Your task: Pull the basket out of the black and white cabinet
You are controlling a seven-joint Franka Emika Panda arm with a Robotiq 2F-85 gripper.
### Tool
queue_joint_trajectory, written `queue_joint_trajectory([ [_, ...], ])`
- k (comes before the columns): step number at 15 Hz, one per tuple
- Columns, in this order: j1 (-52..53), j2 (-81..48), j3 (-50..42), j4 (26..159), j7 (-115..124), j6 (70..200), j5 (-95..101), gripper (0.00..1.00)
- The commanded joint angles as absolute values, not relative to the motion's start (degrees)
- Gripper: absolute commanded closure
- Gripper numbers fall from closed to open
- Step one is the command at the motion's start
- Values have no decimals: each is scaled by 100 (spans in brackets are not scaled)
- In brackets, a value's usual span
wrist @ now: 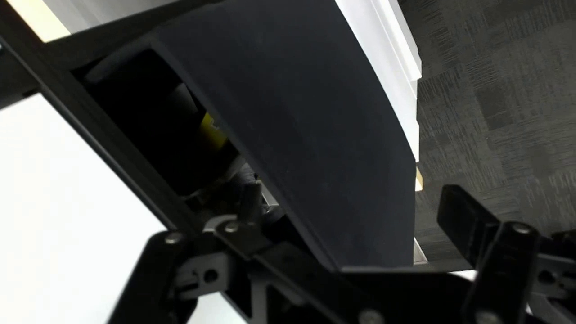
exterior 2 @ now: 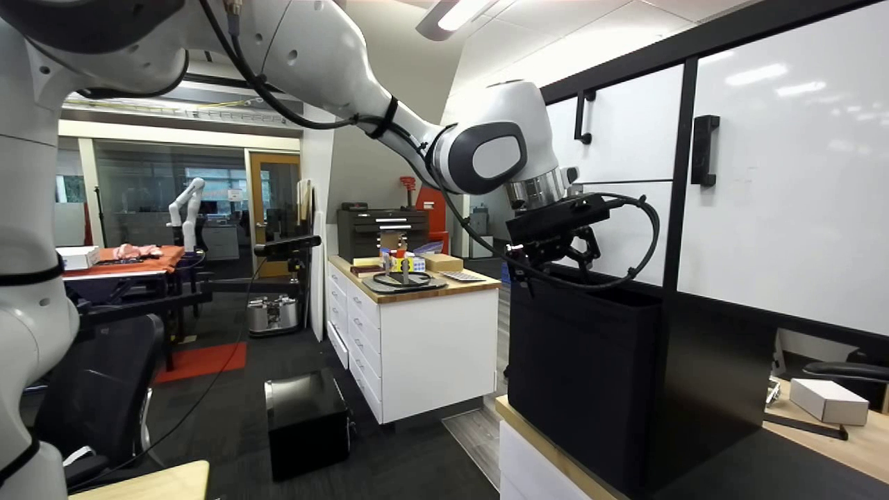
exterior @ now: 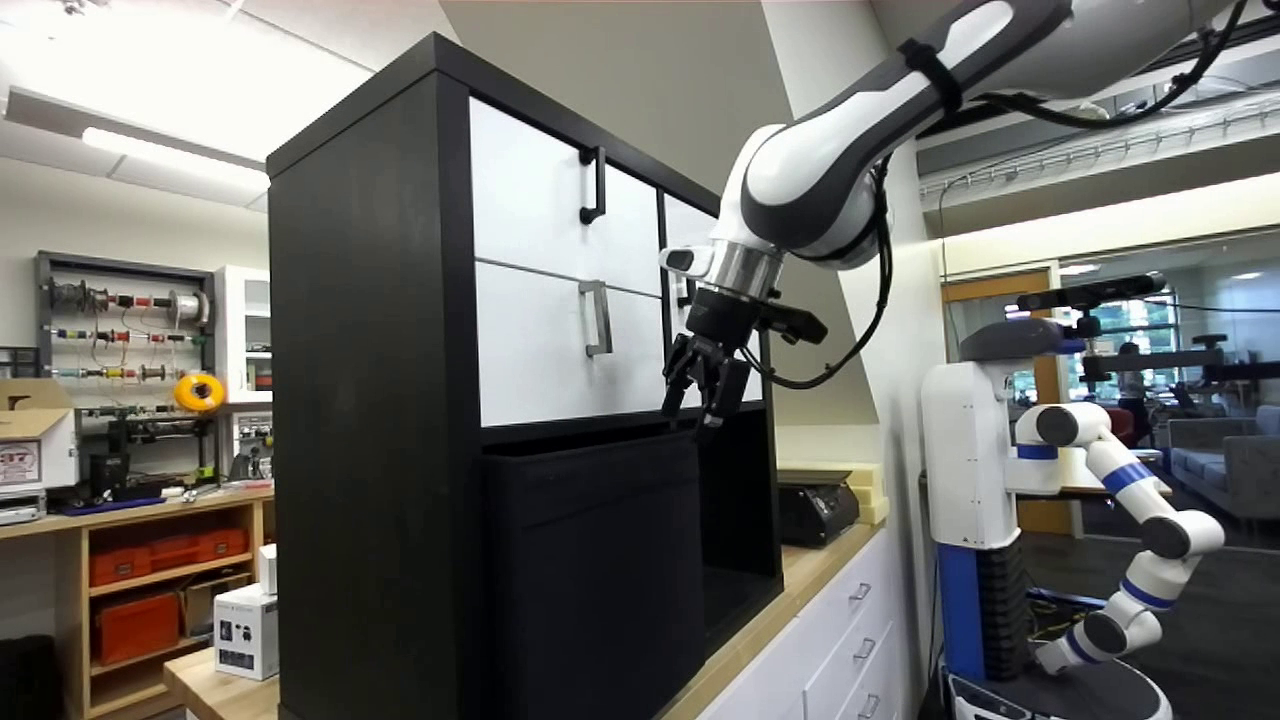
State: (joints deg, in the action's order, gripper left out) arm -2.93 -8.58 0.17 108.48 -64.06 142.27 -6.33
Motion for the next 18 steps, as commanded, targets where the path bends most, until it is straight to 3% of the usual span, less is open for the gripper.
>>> queue_joint_trajectory([
  [1,-418,-854,156,11138,-7040,14581,-980,0],
  [7,-369,-1051,274,11239,-7335,14849,-863,0],
  [9,-364,-1054,308,11254,-7327,14844,-798,26],
  [10,-363,-1047,316,11257,-7323,14839,-767,30],
  [11,-359,-1000,309,11273,-7292,14839,-713,9],
  [14,-340,-799,234,11314,-7158,14849,-460,0],
  [18,-308,-614,127,11262,-7053,14995,-1,0],
])
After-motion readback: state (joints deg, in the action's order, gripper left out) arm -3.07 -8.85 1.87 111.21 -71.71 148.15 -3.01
